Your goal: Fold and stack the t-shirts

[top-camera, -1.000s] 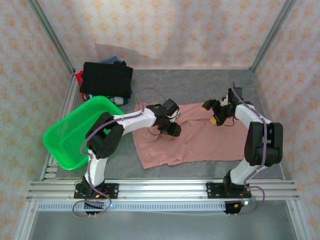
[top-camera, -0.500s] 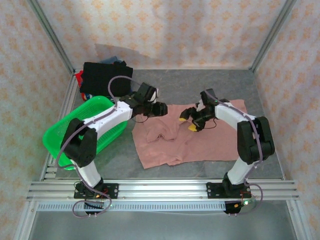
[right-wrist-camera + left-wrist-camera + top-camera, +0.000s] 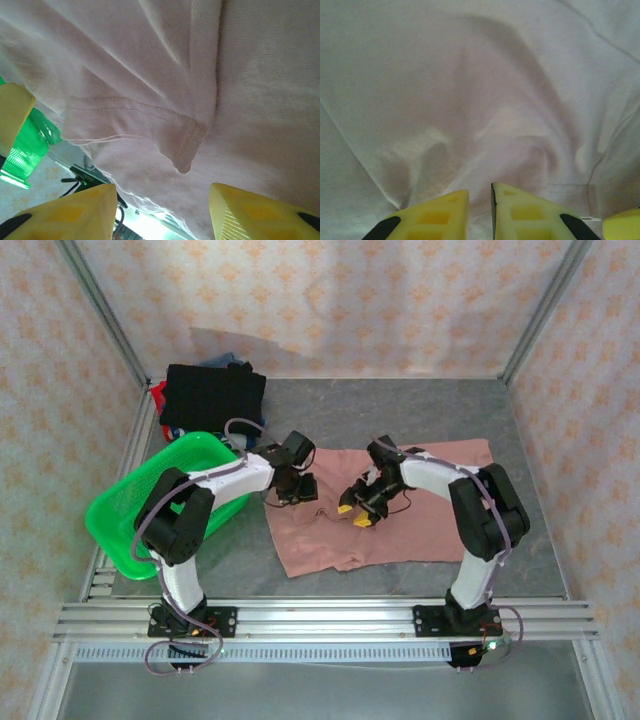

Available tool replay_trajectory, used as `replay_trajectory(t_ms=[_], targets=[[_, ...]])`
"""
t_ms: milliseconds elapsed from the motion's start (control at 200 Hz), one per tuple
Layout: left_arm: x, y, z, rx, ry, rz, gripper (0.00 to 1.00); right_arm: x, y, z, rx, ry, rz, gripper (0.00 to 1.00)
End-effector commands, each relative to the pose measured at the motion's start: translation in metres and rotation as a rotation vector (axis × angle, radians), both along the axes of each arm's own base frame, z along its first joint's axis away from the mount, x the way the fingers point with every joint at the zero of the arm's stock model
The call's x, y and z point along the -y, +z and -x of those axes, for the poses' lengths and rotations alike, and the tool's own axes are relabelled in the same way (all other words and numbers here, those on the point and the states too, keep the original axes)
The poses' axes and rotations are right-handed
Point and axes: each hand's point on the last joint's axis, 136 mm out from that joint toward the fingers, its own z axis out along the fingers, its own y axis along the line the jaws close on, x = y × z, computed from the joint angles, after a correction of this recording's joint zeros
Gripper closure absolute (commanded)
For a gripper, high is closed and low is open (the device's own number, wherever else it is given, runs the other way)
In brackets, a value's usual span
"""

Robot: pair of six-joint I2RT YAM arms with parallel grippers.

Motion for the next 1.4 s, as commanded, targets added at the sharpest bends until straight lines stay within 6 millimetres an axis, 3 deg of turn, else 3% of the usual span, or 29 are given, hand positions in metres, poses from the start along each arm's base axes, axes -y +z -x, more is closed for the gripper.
replay_trajectory(t_ms=[0, 285, 670, 1041, 1396], targets=[[-0.013, -0.007, 0.009, -0.038, 0.024, -0.035, 0.85, 0.000, -0.011, 0.003, -0.038, -0.023, 0.023, 0.50], [-0.018, -0.026, 0.021, -0.101, 0.019, -0.057, 0.92, 0.004, -0.022, -0.003, -0.039, -0.038, 0.072, 0.61], [-0.026, -0.040, 0.031, -0.137, -0.005, -0.097, 0.94, -0.003, -0.021, -0.021, -0.015, -0.042, 0.077, 0.70], [-0.032, -0.050, 0.034, -0.155, -0.013, -0.140, 0.95, 0.006, -0.020, -0.009, -0.043, -0.023, 0.091, 0.94], [-0.050, -0.064, 0.040, -0.193, -0.021, -0.230, 0.96, 0.026, -0.014, -0.004, -0.042, -0.024, 0.129, 0.94]])
